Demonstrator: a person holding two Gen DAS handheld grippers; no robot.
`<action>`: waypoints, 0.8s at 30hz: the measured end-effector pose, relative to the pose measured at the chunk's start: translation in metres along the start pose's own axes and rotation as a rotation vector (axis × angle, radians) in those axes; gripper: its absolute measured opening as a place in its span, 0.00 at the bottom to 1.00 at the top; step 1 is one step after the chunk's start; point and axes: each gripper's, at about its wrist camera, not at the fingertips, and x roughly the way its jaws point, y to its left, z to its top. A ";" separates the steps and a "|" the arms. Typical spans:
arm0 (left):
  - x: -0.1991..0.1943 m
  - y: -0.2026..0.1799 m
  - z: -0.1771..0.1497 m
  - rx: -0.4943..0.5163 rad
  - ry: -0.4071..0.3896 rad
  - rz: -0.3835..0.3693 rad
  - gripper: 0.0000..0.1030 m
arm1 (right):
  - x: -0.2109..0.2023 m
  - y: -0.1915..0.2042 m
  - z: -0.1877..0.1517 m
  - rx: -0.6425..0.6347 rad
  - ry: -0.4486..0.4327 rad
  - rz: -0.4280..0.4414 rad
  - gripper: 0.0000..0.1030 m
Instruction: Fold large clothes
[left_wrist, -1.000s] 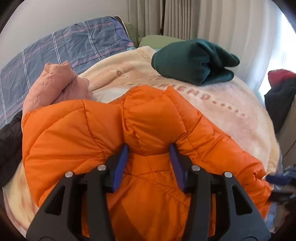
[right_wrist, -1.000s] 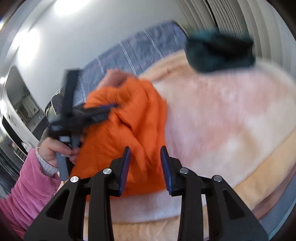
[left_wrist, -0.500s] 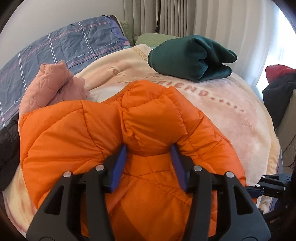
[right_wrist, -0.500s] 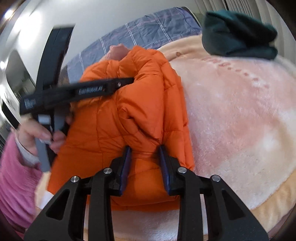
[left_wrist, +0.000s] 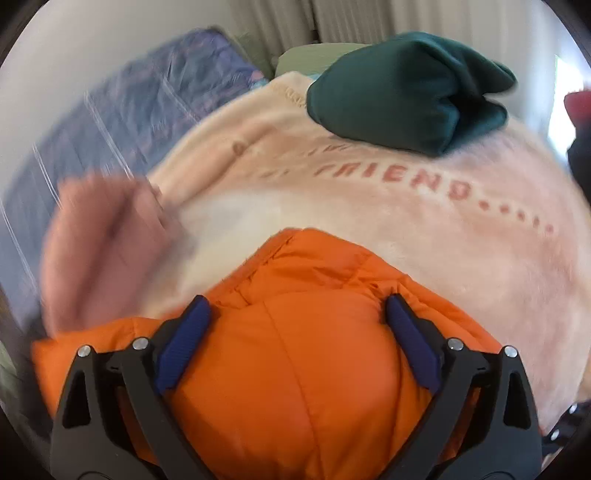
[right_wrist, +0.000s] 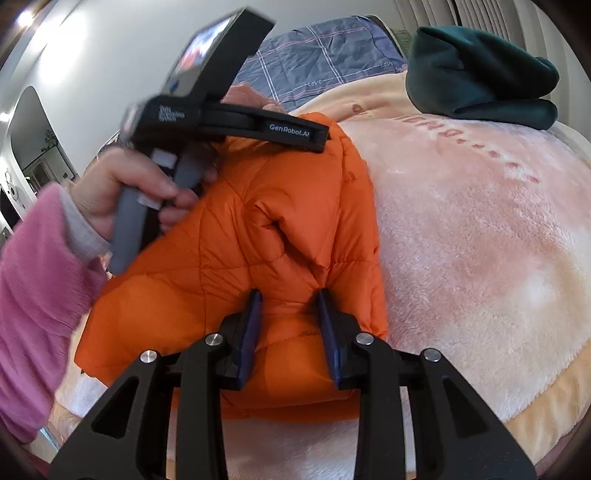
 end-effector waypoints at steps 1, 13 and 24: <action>0.002 0.005 -0.003 -0.022 -0.005 -0.030 0.95 | 0.000 0.000 0.000 -0.009 0.001 0.004 0.30; 0.017 0.023 -0.020 -0.113 -0.008 -0.146 0.96 | -0.001 0.005 -0.002 -0.031 0.013 0.012 0.30; 0.017 0.023 -0.023 -0.118 -0.007 -0.140 0.96 | -0.019 0.019 0.014 -0.070 0.023 -0.011 0.33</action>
